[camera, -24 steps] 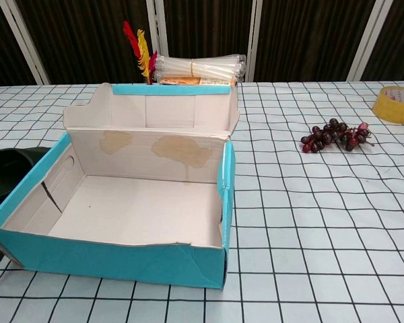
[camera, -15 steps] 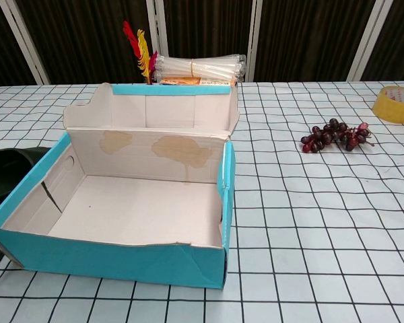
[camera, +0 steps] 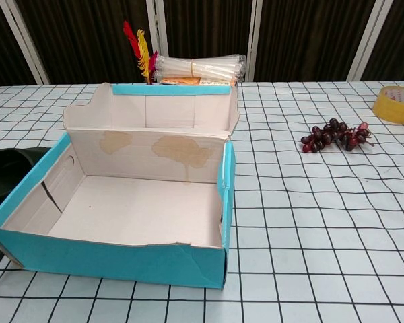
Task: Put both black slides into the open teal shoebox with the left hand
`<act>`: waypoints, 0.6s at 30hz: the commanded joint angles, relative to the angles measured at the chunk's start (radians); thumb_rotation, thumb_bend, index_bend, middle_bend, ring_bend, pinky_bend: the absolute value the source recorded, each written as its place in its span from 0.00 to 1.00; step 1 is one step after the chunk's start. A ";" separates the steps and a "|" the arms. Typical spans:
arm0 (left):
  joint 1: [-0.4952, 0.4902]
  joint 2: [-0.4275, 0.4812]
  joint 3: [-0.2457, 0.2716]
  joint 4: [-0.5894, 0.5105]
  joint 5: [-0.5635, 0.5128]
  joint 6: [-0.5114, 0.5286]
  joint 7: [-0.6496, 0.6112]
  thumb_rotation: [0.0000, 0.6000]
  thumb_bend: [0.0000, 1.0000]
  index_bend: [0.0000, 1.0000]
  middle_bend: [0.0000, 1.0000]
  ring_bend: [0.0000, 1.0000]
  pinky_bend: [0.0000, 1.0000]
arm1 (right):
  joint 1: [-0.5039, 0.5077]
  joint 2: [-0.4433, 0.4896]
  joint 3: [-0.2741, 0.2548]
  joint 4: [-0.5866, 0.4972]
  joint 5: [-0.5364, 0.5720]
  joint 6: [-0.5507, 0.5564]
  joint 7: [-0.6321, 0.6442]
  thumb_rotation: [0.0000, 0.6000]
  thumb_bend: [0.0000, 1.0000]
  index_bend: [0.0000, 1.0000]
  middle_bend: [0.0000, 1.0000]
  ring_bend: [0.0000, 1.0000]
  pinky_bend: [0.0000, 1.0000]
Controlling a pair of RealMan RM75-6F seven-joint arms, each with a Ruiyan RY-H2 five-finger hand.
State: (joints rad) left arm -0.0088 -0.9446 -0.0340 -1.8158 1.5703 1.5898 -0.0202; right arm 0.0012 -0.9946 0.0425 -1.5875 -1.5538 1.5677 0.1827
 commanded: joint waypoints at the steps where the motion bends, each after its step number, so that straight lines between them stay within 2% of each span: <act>1: -0.007 0.012 0.018 -0.017 0.012 -0.031 0.003 1.00 0.27 0.14 0.05 0.00 0.15 | 0.000 0.007 -0.001 -0.007 0.003 -0.003 0.010 1.00 0.31 0.04 0.16 0.19 0.13; 6: -0.105 0.110 0.032 -0.078 0.024 -0.213 -0.059 1.00 0.26 0.14 0.07 0.00 0.15 | 0.003 0.019 0.002 -0.013 0.023 -0.024 0.022 1.00 0.31 0.04 0.15 0.19 0.13; 12: -0.261 0.300 -0.025 -0.211 -0.175 -0.483 0.056 1.00 0.26 0.14 0.07 0.00 0.15 | 0.007 0.031 0.003 -0.031 0.031 -0.040 0.025 1.00 0.31 0.04 0.15 0.19 0.13; 18: -0.414 0.414 -0.074 -0.291 -0.361 -0.729 0.117 1.00 0.26 0.14 0.07 0.00 0.15 | 0.010 0.043 0.001 -0.042 0.051 -0.066 0.028 1.00 0.31 0.04 0.15 0.19 0.13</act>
State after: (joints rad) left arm -0.3243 -0.6109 -0.0711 -2.0453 1.3165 0.9879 0.0451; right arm 0.0111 -0.9533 0.0440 -1.6287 -1.5043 1.5036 0.2092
